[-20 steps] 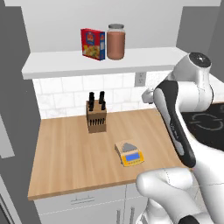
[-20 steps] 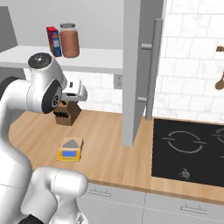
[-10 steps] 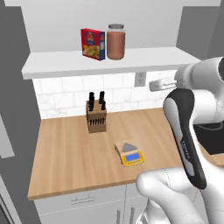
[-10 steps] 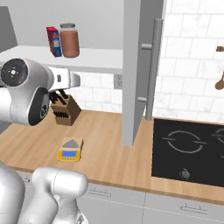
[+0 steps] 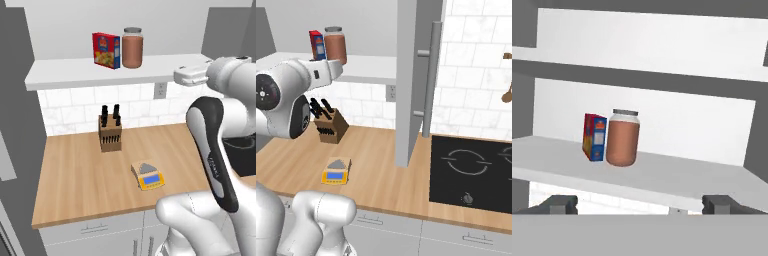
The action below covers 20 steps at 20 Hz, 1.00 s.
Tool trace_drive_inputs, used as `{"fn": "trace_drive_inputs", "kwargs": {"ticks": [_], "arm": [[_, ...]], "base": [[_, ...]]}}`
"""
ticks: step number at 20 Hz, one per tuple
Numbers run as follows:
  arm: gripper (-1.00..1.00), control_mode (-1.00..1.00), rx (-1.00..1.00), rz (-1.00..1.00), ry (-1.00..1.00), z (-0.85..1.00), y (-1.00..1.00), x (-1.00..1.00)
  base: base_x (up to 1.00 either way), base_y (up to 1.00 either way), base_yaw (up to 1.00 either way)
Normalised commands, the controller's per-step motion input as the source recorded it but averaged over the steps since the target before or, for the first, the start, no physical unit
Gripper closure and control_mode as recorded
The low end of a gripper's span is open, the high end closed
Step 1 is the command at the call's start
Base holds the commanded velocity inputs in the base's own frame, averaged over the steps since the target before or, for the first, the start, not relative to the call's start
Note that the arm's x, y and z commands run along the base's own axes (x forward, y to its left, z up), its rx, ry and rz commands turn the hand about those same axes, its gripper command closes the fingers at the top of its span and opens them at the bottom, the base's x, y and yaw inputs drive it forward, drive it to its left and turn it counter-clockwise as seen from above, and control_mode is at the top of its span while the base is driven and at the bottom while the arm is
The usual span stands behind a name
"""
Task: Pick the honey bottle and place it on the digital scale for weighing, and close the cabinet.
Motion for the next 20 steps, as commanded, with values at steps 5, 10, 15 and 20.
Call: {"fn": "trace_drive_inputs", "kwargs": {"ticks": [5, 10, 15, 20], "arm": [[-1.0, -1.0, -0.01, 0.01, -0.09, 0.74, 0.0, 0.0], [-1.0, -1.0, 0.0, 0.02, 0.02, 0.56, 0.0, 0.0], [-1.0, -1.0, 0.0, 0.06, 0.23, 0.21, 0.0, 0.1], [-1.0, -1.0, 0.0, 0.04, 0.09, -0.06, 0.04, 0.0]], "base": [[0.0, 0.0, 0.0], [0.0, 0.0, 0.0], [0.0, 0.0, 0.0], [0.0, 0.0, 0.0]]}}
